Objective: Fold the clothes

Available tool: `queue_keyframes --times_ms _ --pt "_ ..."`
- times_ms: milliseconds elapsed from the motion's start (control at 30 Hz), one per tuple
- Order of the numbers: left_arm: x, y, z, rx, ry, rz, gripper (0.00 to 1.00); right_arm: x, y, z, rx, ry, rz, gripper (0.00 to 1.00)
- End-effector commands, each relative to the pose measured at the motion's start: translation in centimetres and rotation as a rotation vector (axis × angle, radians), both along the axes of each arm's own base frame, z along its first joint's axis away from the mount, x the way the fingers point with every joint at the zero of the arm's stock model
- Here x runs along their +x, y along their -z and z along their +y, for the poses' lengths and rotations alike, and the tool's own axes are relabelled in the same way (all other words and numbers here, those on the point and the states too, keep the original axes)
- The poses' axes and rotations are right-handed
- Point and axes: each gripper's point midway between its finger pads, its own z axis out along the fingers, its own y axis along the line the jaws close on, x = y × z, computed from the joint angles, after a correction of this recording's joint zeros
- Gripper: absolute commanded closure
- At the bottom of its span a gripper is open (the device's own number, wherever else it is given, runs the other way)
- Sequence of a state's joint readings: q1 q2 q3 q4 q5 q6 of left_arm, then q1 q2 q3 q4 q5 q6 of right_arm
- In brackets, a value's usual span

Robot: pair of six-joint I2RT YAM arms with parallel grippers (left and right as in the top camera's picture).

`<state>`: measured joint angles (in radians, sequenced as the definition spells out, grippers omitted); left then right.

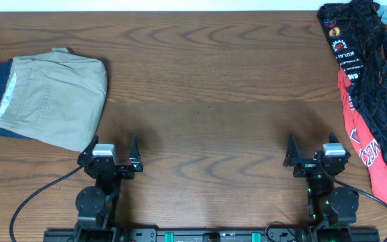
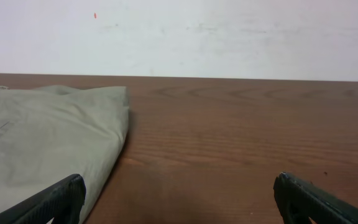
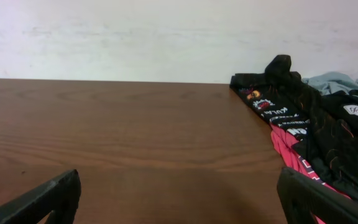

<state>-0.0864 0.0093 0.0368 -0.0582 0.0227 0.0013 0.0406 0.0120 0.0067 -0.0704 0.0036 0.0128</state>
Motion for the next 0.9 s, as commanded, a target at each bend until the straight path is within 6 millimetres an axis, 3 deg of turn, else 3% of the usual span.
queue_keyframes --times_ms 0,867 --pt "0.06 1.74 0.14 0.017 -0.004 0.037 0.02 -0.01 0.18 0.04 -0.014 -0.004 0.005 0.01" --pt "0.06 1.77 0.25 0.016 -0.011 0.038 0.02 0.03 -0.3 -0.11 -0.013 0.005 -0.014 0.01"
